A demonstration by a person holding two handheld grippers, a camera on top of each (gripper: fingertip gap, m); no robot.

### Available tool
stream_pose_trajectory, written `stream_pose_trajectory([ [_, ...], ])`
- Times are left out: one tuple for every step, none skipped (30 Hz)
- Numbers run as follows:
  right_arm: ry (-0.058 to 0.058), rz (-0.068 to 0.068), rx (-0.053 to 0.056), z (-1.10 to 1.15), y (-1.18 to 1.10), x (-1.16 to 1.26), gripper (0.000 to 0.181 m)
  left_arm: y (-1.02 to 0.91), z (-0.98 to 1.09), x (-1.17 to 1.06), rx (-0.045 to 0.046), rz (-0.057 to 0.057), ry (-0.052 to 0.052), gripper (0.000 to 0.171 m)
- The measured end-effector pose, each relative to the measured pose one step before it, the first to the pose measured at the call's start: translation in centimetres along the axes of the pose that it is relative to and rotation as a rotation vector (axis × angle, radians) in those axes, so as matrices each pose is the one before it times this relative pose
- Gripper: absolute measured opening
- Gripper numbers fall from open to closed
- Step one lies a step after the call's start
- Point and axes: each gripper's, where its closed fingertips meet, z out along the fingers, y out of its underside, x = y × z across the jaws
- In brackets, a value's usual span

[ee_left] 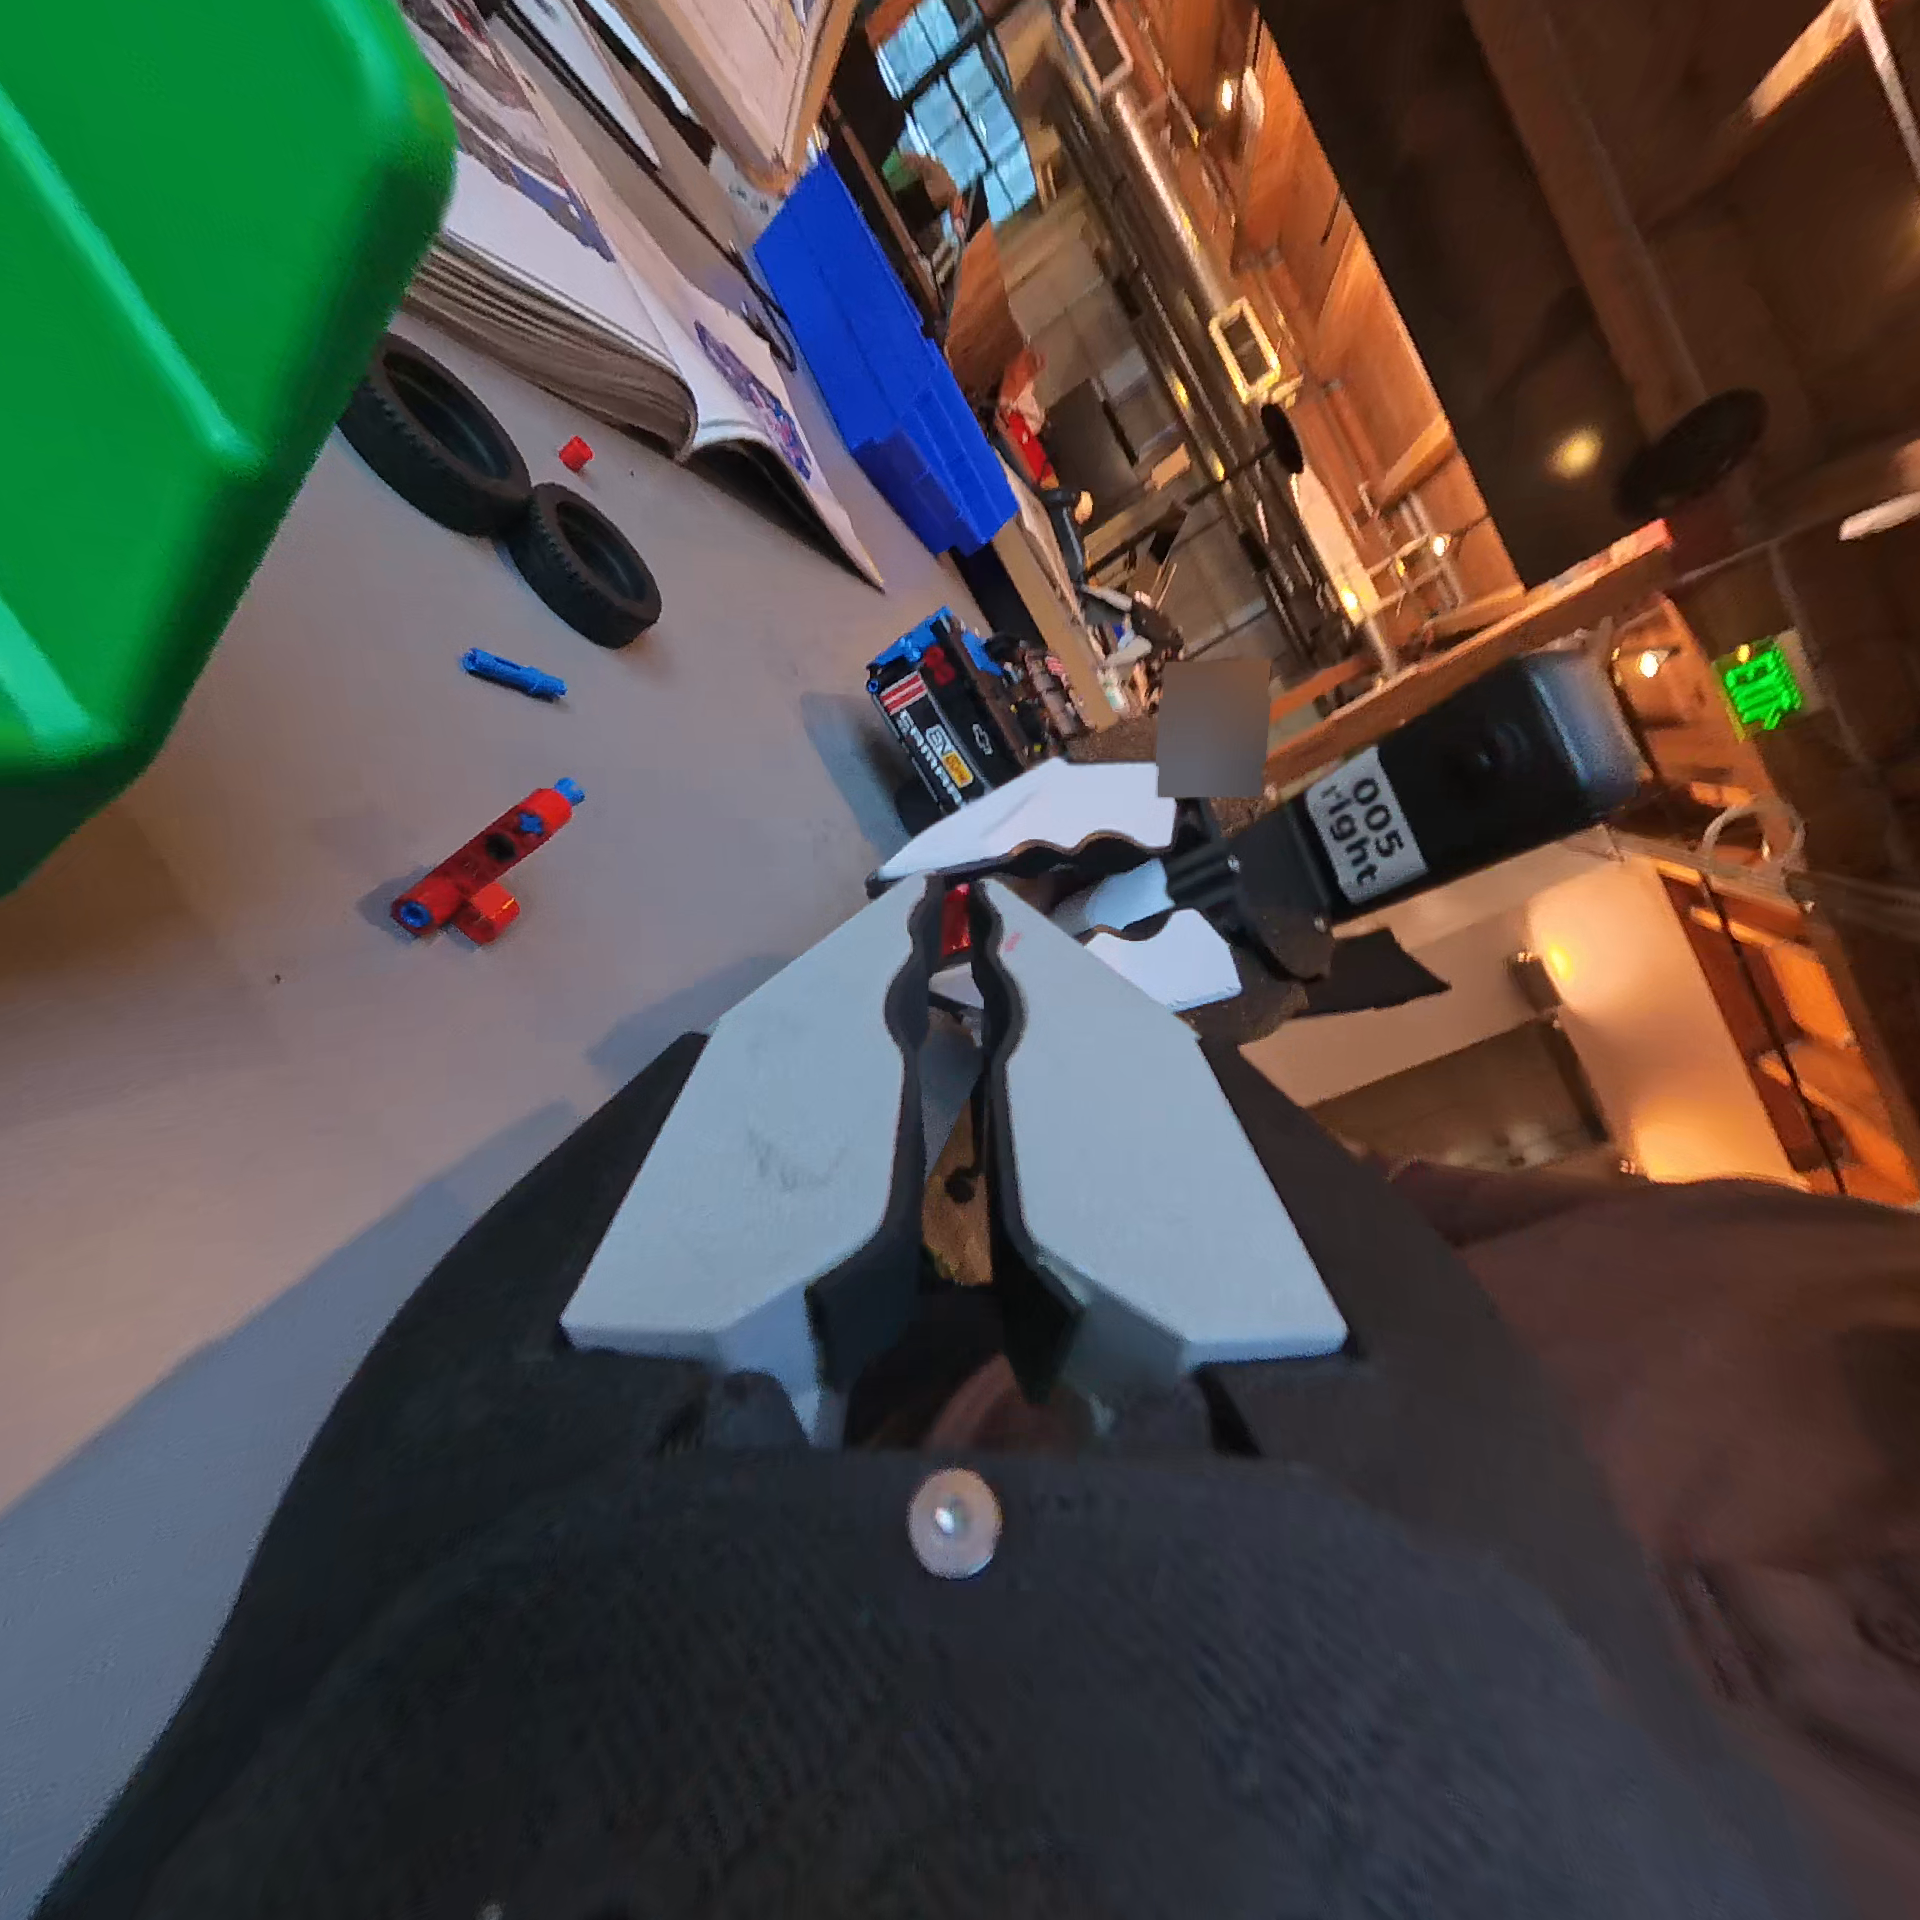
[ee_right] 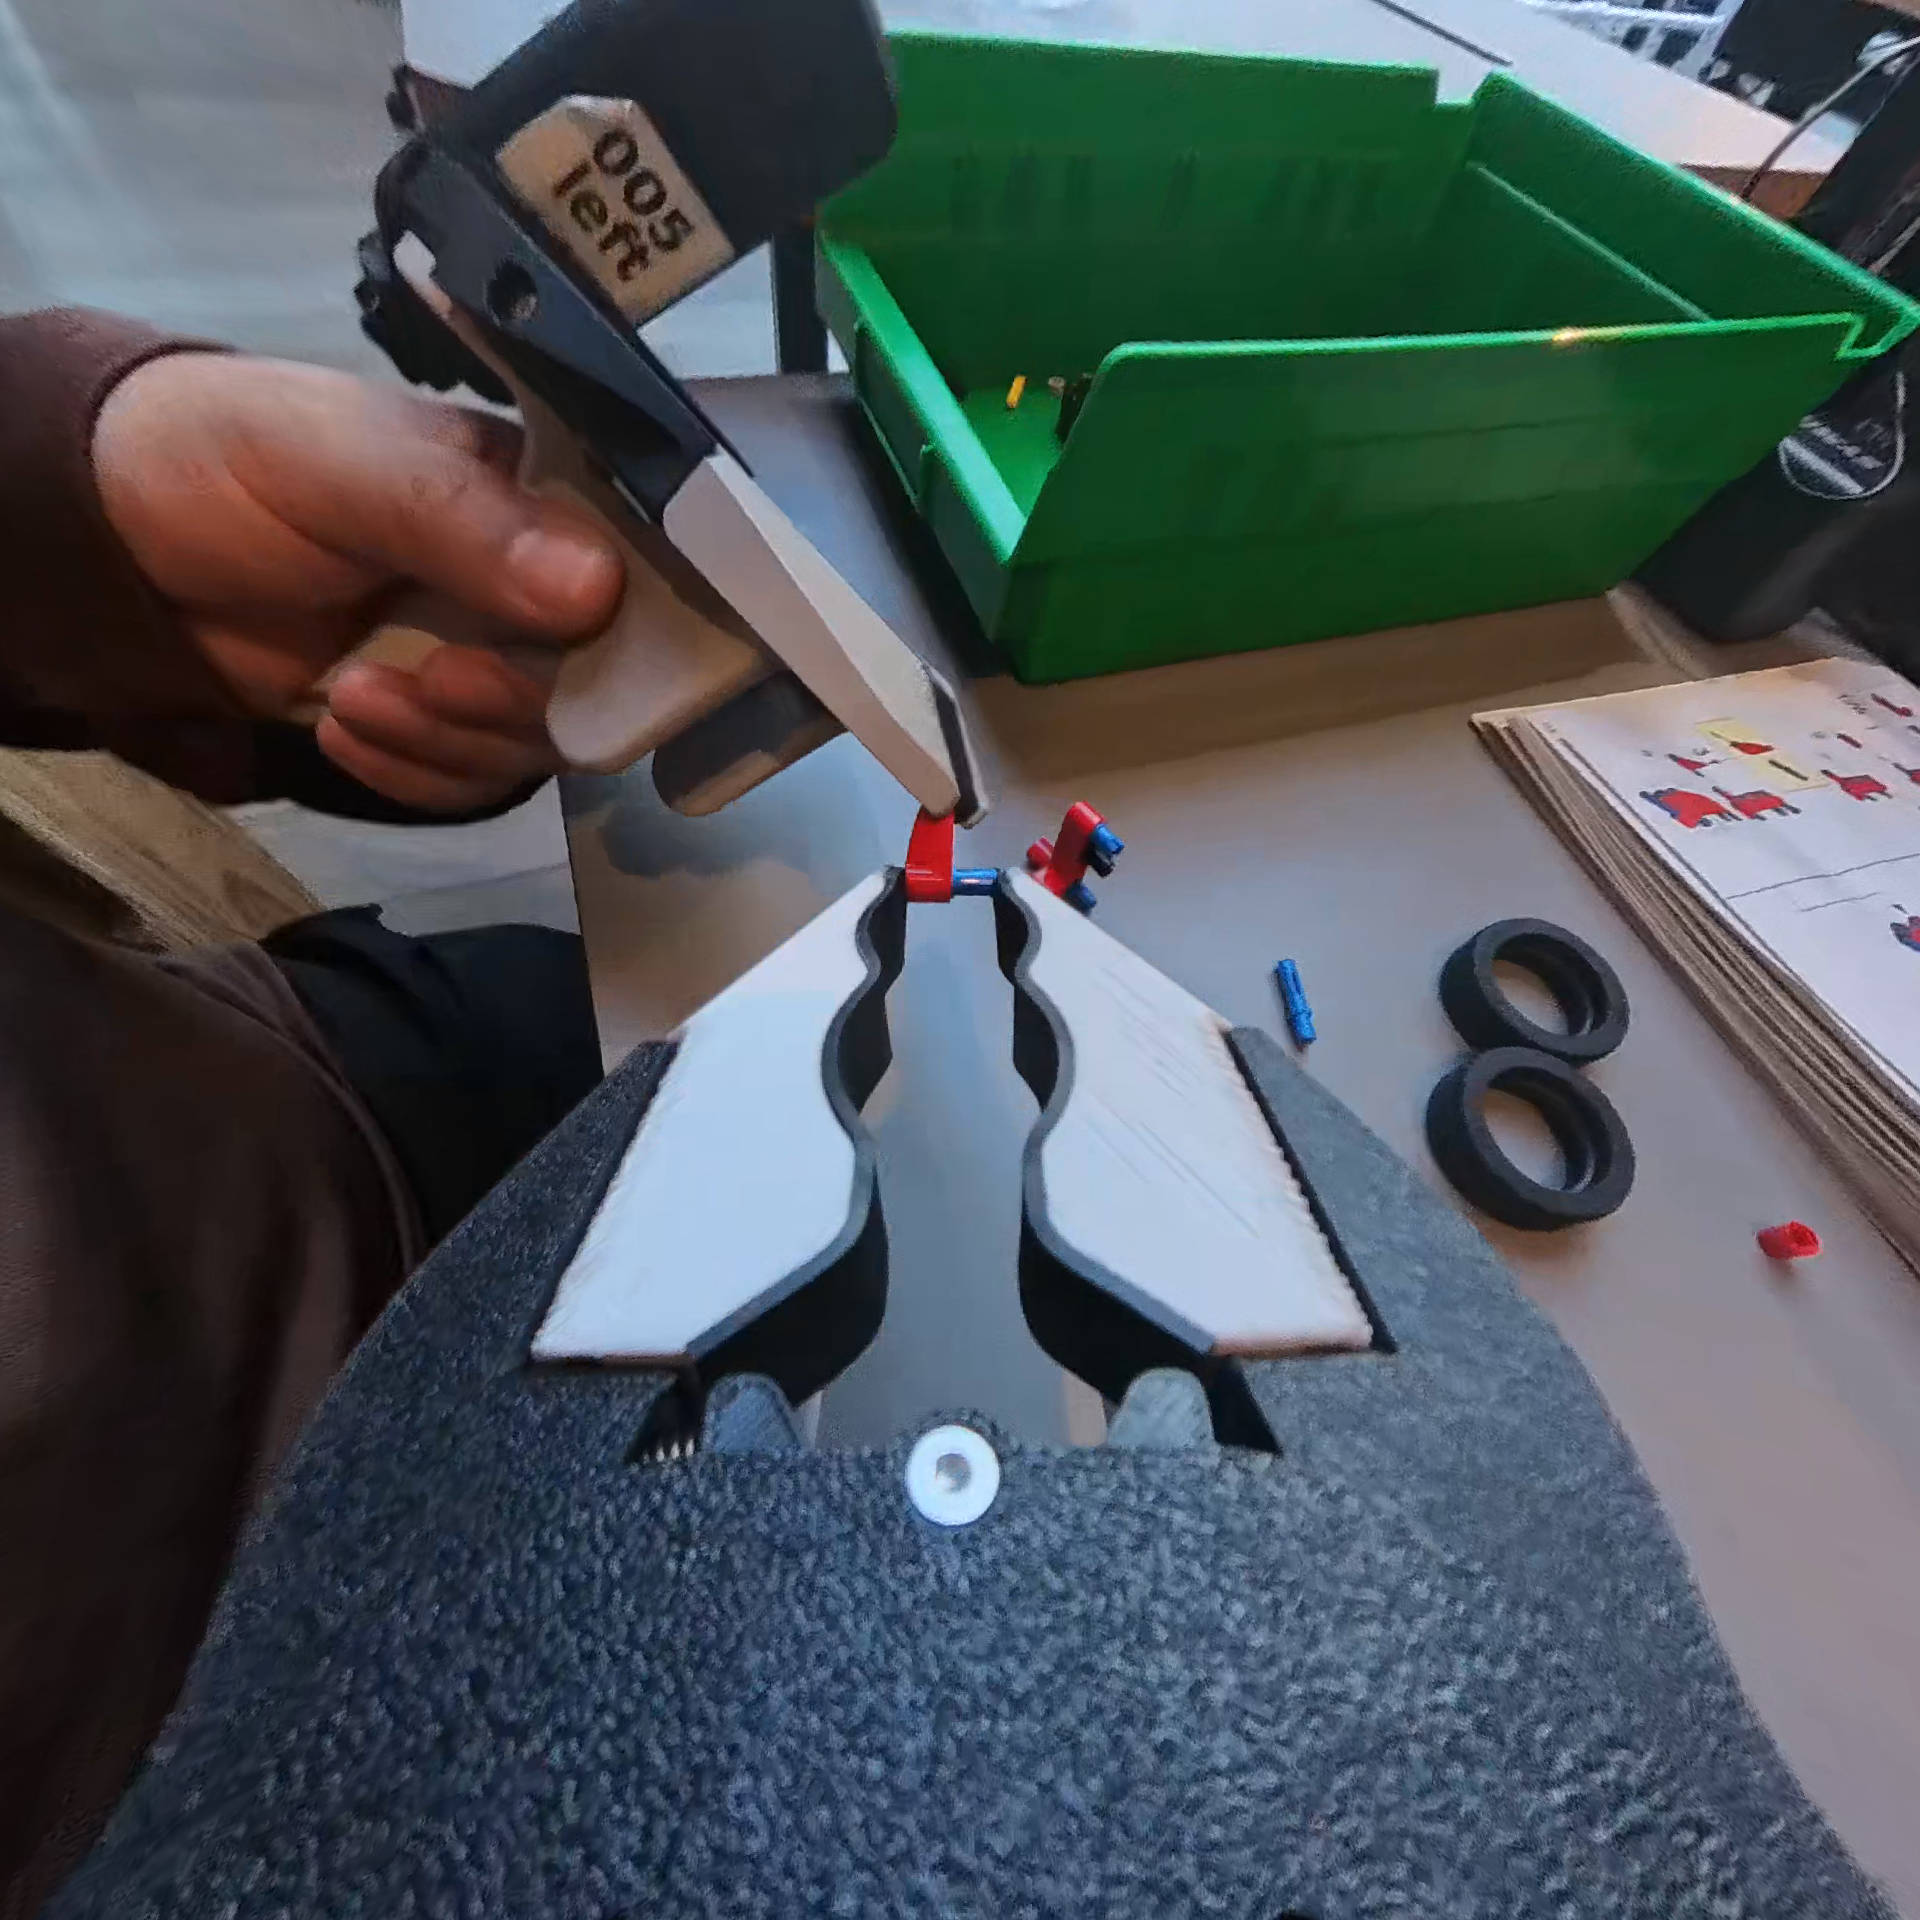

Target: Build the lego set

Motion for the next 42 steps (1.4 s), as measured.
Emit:
stream_pose_trajectory([
  [-0.0098, 0.0021, -0.0088, 0.139, 0.221, -0.188, 0.015, 0.286, 0.006, 0.025, -0.03181, 0.008, 0.016, 0.003],
  [-0.0066, 0.0068, -0.006, 0.166, 0.147, -0.136, 0.015, 0.29, -0.071, 0.042, -0.0331, -0.0023, 0.0181, 0.003],
  [0.0022, 0.004, -0.003, 0.203, 0.07, -0.039, 0.015, 0.123, -0.189, -0.287, -0.01744, 0.0055, -0.0073, 0.003],
  [0.0096, -0.0087, -0.0035, 0.224, 0.071, 0.026, 0.015, 0.0, -0.18, -0.318, -0.00452, 0.0241, -0.0146, 0.002],
  [0.0136, -0.0198, -0.0044, 0.231, 0.08, 0.034, 0.015, 0.038, -0.112, -0.198, -0.00974, 0.0286, -0.0123, 0.002],
  [0.0142, -0.0215, -0.0047, 0.201, 0.063, 0.028, 0.015, 0.071, -0.078, -0.142, -0.01801, 0.0306, -0.0145, 0.002],
  [0.0113, -0.018, -0.0029, 0.138, -0.006, 0.051, 0.015, 0.057, -0.065, -0.13, -0.02098, 0.0428, -0.0183, 0.002],
  [0.0097, -0.0125, 0.0004, 0.096, -0.048, 0.096, 0.015, 0.023, -0.075, -0.093, -0.02232, 0.0562, -0.0183, 0.002],
  [0.0123, -0.0063, -0.0015, 0.07, 0.022, 0.216, 0.015, -0.007, -0.088, -0.072, -0.02124, 0.0652, -0.0168, 0.002],
  [0.0116, -0.0008, -0.0028, 0.053, 0.059, 0.277, 0.015, 0.018, -0.08, -0.18, -0.02402, 0.0634, -0.0196, 0.001],
  [0.0043, 0.005, 0.0007, 0.022, 0.026, 0.218, 0.015, 0.069, -0.11, -0.462, -0.02793, 0.0536, -0.0316, 0.002],
  [0.0039, 0.0116, 0.0042, -0.01, 0.018, 0.265, 0.015, 0.124, -0.084, -0.6, -0.02871, 0.0512, -0.0334, 0.002],
  [0.0067, 0.016, 0.0073, -0.05, -0.004, 0.341, 0.015, 0.252, -0.042, -0.559, -0.03345, 0.0502, -0.0258, 0.002],
  [0.0045, 0.0174, 0.0117, -0.104, -0.053, 0.302, 0.015, 0.317, -0.044, -0.598, -0.03556, 0.0444, -0.026, 0.002],
  [0.0033, 0.0156, 0.0151, -0.143, -0.106, 0.27, 0.015, 0.291, -0.022, -0.555, -0.03097, 0.039, -0.0229, 0.002],
  [0.0084, 0.0116, 0.0152, -0.162, -0.133, 0.284, 0.015, 0.277, 0.021, -0.292, -0.02739, 0.0324, -0.007, 0.002],
  [0.0141, 0.0082, 0.0145, -0.158, -0.145, 0.322, 0.015, 0.226, 0.047, -0.056, -0.02303, 0.0252, 0.0068, 0.002],
  [0.0127, 0.0049, 0.0137, -0.141, -0.159, 0.264, 0.015, 0.165, 0.07, 0.043, -0.01573, 0.0219, 0.0093, 0.002],
  [0.0091, 0.0023, 0.011, -0.1, -0.134, 0.19, 0.015, 0.118, 0.099, 0.118, -0.01069, 0.0207, 0.0096, 0.002],
  [0.0059, 0.0027, 0.006, -0.061, -0.072, 0.152, 0.015, 0.108, 0.106, 0.246, -0.00952, 0.0194, 0.0139, 0.002],
  [0.0051, 0.0043, 0.0029, -0.034, -0.028, 0.121, 0.015, 0.114, 0.127, 0.273, -0.00987, 0.0174, 0.0136, 0.002],
  [0.0105, 0.0025, 0.0041, -0.058, -0.035, 0.197, 0.015, 0.113, 0.113, 0.15, -0.00962, 0.0131, 0.0062, 0.002],
  [0.0209, -0.0003, 0.0062, -0.088, -0.062, 0.345, 0.015, 0.095, 0.114, -0.027, -0.00894, 0.0047, -0.0009, 0.002],
  [0.0359, 0.0006, 0.0077, -0.158, -0.048, 0.606, 0.015, 0.007, 0.062, -0.211, -0.0033, -0.004, -0.0093, 0.002],
  [0.0468, 0.0062, 0.0076, -0.194, -0.025, 0.837, 0.013, -0.03, 0.007, -0.234, 0.00164, -0.0102, -0.0083, 0.002],
  [0.0391, 0.0137, 0.0069, -0.203, 0.003, 0.821, 0.01, -0.066, -0.051, -0.231, 0.00544, -0.014, -0.0077, 0.001],
  [0.022, 0.0213, 0.0059, -0.143, -0.009, 0.632, 0.008, -0.114, -0.115, -0.189, 0.01065, -0.0133, -0.0044, 0.001],
  [0.0083, 0.0248, 0.0016, -0.068, 0.023, 0.437, 0.008, -0.203, -0.186, -0.126, 0.01788, -0.0097, -0.0014, 0.002],
  [-0.0077, 0.0211, -0.0048, 0.053, 0.086, 0.149, 0.008, -0.227, -0.212, -0.082, 0.02011, -0.0078, -0.0004, 0.002],
  [-0.018, 0.0135, -0.0126, 0.148, 0.164, -0.073, 0.01, -0.096, -0.165, -0.104, 0.01175, -0.0094, -0.0022, 0.002],
  [-0.017, 0.005, -0.0188, 0.219, 0.242, -0.152, 0.013, 0.065, -0.052, -0.129, -0.00178, -0.0104, -0.0037, 0.002],
  [-0.0146, -0.0026, -0.0209, 0.242, 0.259, -0.202, 0.015, 0.252, 0.026, -0.179, -0.0146, -0.0076, -0.01, 0.002],
  [-0.0139, -0.0086, -0.0209, 0.232, 0.265, -0.257, 0.015, 0.331, 0.08, -0.135, -0.0215, 0.0011, -0.0116, 0.002],
  [-0.0091, -0.0115, -0.0196, 0.222, 0.24, -0.228, 0.016, 0.336, 0.095, -0.018, -0.02275, 0.0122, -0.0092, 0.001],
  [-0.0046, -0.0128, -0.0156, 0.176, 0.192, -0.188, 0.016, 0.316, 0.081, 0.02, -0.02066, 0.0215, -0.0121, 0.001],
  [-0.0024, -0.0126, -0.0106, 0.116, 0.124, -0.165, 0.016, 0.335, 0.08, -0.058, -0.02206, 0.0275, -0.0207, 0.001],
  [0.0025, -0.0098, -0.0052, 0.053, 0.063, -0.074, 0.016, 0.392, 0.089, -0.075, -0.02533, 0.0309, -0.0232, 0.001],
  [0.0029, -0.0061, -0.0009, 0.02, 0.007, -0.024, 0.016, 0.096, -0.021, 0.048, -0.0045, 0.0304, -0.0148, 0.001],
  [-0.0003, -0.0022, 0.0003, -0.012, -0.004, -0.031, 0.016, 0.061, -0.034, 0.121, -0.00203, 0.0229, -0.0054, 0.002],
  [-0.0027, 0.0002, -0.0004, 0.004, 0.003, -0.031, 0.016, 0.019, -0.021, 0.085, 0.0001, 0.0103, -0.0009, 0.002],
  [-0.0024, 0.0016, -0.0008, 0.018, 0.017, -0.01, 0.016, 0.014, -0.003, 0.051, -0.00024, 0.0033, 0.001, 0.002],
  [-0.0018, 0.002, -0.001, 0.013, 0.01, -0.004, 0.016, -0.004, 0.012, 0.079, -0.0003, 0.0015, 0.0053, 0.002],
])
